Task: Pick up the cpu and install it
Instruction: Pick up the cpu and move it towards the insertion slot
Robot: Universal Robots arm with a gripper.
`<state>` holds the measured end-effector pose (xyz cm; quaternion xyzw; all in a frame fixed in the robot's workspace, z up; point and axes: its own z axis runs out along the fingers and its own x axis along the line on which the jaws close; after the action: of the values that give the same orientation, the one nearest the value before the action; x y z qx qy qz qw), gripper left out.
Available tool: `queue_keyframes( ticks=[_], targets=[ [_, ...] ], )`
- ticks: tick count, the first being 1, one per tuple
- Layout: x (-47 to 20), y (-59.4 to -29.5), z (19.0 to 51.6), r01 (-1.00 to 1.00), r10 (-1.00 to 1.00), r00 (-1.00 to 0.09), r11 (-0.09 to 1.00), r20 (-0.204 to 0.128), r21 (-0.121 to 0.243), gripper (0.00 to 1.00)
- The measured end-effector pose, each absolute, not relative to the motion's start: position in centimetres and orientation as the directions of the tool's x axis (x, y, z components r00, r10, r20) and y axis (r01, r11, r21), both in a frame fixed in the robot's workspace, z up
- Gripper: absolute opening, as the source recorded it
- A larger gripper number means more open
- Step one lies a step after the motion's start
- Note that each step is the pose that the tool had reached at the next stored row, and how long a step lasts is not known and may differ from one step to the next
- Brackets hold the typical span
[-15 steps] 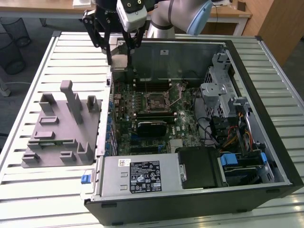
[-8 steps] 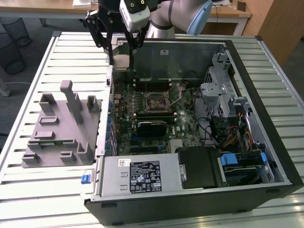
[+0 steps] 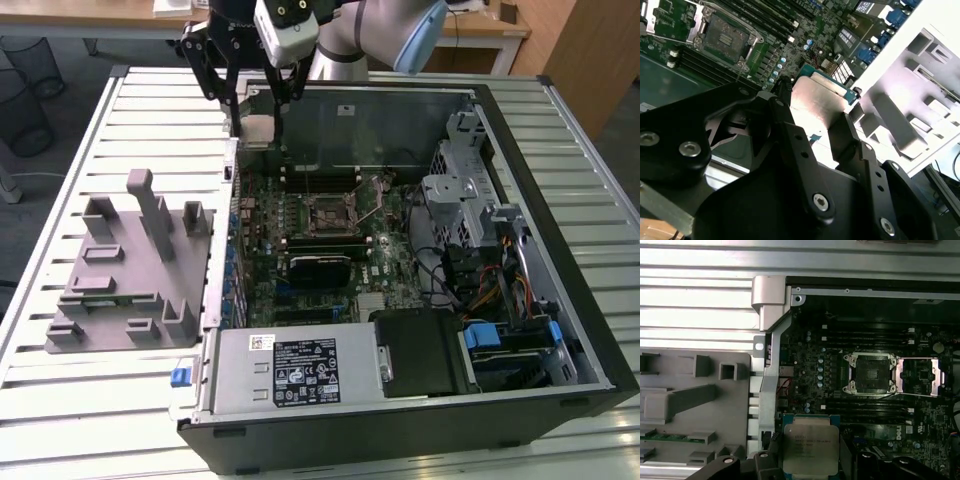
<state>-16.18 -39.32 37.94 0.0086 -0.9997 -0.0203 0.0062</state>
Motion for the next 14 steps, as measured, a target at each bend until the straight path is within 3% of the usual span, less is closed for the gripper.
queue_keyframes(
  ticks=[14],
  targets=[
    [-15.81, -39.33, 37.94, -0.017, -0.018, -1.000, 0.999, 0.012, 0.041, 0.54]
  ],
)
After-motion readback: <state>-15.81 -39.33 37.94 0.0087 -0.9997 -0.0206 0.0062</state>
